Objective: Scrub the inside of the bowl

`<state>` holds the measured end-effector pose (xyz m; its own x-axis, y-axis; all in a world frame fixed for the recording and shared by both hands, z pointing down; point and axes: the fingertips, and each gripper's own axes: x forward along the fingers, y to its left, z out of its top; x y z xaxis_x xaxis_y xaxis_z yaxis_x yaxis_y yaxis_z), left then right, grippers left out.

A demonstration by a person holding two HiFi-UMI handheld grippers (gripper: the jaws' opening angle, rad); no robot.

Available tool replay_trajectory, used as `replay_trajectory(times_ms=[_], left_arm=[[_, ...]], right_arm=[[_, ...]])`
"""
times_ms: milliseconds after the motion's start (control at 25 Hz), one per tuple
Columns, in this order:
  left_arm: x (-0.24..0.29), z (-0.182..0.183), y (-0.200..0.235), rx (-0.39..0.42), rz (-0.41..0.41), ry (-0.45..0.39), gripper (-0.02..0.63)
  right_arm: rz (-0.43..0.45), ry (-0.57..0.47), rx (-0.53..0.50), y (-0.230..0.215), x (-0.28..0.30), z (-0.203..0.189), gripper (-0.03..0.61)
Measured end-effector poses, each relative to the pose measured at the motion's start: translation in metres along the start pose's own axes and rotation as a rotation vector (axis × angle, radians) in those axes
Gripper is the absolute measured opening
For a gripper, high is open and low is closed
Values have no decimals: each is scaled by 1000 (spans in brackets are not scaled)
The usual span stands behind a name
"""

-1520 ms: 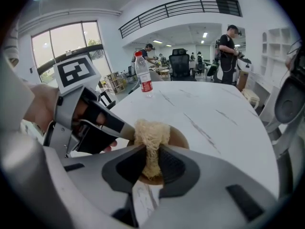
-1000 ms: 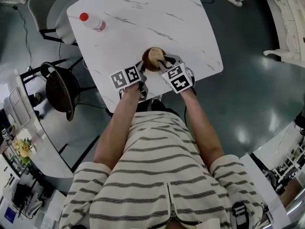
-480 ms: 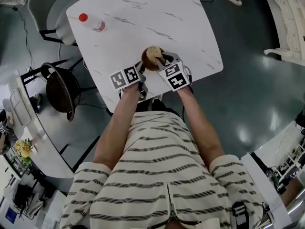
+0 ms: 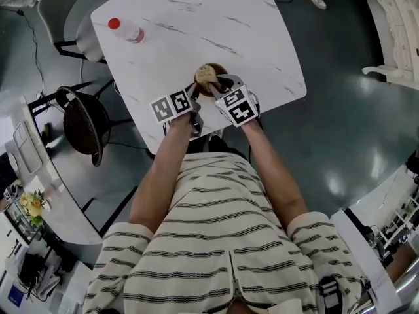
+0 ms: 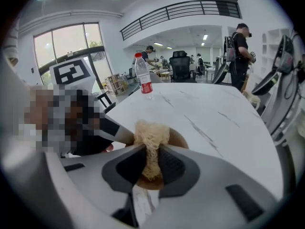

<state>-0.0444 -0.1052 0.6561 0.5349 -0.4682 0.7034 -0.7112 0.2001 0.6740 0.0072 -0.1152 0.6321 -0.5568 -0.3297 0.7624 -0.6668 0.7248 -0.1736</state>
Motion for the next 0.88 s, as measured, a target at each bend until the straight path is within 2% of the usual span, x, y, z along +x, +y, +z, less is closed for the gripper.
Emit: replay_trajectory(times_ms=[200, 440, 600, 880], left_arm=[[0, -1, 1, -2, 3, 1, 8], [1, 1, -1, -3, -17, 3, 8], [-1, 1, -5, -21, -31, 2, 9], [-3, -1, -4, -29, -32, 4, 9]], right_arm=[[33, 19, 131, -2, -8, -5, 84], [5, -37, 205, -15, -23, 3, 84], [20, -78, 291, -19, -31, 6, 84], [13, -115, 326, -21, -39, 6, 84]])
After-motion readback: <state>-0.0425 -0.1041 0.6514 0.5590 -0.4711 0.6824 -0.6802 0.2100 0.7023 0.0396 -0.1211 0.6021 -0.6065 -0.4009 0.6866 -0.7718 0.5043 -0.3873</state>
